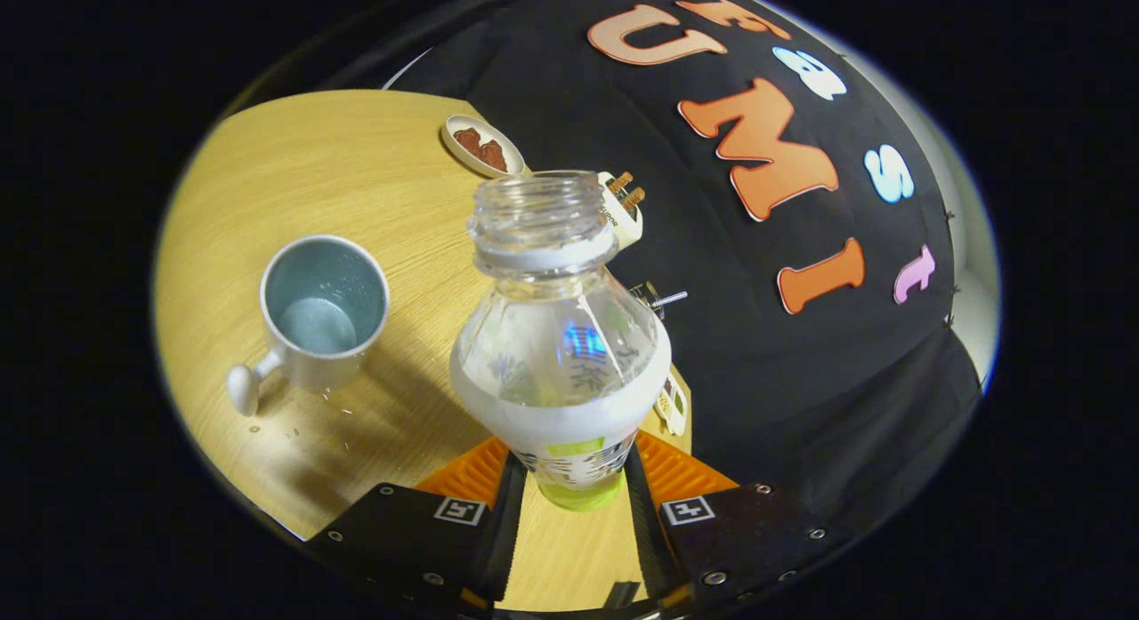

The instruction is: Take the bottle from table, then pour the juice into the cup, finally place the bottle on the coaster

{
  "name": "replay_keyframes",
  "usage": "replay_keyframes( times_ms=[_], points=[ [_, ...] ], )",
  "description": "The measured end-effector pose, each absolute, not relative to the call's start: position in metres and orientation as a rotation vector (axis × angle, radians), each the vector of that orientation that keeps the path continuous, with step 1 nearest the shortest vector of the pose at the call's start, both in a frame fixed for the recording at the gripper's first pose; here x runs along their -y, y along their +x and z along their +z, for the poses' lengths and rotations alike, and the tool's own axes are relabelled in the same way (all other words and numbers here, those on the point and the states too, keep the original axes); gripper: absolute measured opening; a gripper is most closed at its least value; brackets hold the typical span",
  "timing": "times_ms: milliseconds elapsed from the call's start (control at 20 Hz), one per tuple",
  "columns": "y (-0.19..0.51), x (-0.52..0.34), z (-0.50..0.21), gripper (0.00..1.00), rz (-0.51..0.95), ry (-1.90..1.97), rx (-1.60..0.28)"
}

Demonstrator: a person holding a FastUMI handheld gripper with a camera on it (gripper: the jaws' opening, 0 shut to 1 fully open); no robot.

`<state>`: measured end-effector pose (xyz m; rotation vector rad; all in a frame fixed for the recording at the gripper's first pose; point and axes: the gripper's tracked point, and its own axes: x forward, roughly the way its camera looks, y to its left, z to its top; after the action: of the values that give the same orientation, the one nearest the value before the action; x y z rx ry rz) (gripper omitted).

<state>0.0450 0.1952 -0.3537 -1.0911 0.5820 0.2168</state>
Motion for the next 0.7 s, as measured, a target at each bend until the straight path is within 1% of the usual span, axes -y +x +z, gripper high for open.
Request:
replay_keyframes(
  times_ms=[250,700],
  points=[
    [0.048,-0.2,-0.341,0.58,0.22,-1.314,-0.501],
    [0.064,-0.21,-0.335,0.57,0.235,-1.49,-0.443]
  ],
)
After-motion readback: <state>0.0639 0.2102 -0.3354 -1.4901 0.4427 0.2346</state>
